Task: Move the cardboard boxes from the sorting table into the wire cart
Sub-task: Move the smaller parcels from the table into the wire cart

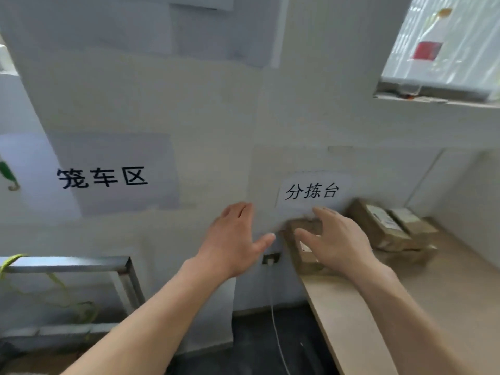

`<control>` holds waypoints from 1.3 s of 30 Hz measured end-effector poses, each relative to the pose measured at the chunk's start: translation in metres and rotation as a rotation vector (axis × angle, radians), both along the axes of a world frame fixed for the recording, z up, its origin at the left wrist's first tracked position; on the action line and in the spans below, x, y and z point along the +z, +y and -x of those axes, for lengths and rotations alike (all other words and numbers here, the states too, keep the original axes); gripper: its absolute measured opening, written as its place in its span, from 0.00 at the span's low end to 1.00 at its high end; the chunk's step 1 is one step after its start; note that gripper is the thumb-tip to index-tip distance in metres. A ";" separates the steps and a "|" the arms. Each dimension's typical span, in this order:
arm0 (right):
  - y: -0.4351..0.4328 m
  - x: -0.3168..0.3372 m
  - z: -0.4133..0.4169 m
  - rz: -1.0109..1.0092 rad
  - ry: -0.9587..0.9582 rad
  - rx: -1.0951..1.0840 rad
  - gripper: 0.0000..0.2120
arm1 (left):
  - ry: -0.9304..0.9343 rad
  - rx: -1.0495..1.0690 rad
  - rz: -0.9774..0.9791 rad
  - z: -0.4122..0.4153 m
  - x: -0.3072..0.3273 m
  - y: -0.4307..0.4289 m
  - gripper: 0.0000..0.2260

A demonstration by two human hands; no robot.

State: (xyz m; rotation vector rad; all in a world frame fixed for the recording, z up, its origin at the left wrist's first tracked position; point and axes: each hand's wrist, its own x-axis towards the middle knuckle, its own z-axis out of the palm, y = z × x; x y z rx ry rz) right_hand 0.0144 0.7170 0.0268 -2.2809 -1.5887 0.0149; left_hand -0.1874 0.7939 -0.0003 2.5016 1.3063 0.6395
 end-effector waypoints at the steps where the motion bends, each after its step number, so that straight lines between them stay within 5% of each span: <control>1: -0.002 -0.002 -0.005 0.012 0.004 -0.024 0.30 | 0.000 -0.026 0.010 -0.007 -0.002 0.003 0.32; 4: -0.010 -0.007 -0.022 0.019 0.007 -0.076 0.21 | 0.018 -0.099 0.027 -0.027 -0.007 0.011 0.31; 9: -0.011 -0.021 -0.056 0.011 0.015 -0.180 0.30 | 0.032 -0.171 0.035 -0.065 -0.016 0.028 0.35; 23: 0.031 -0.082 -0.196 0.082 0.179 -0.266 0.32 | 0.173 -0.179 0.135 -0.186 -0.056 0.079 0.36; 39: 0.036 -0.114 -0.374 0.136 0.219 -0.518 0.24 | 0.216 -0.277 0.293 -0.375 -0.082 0.101 0.34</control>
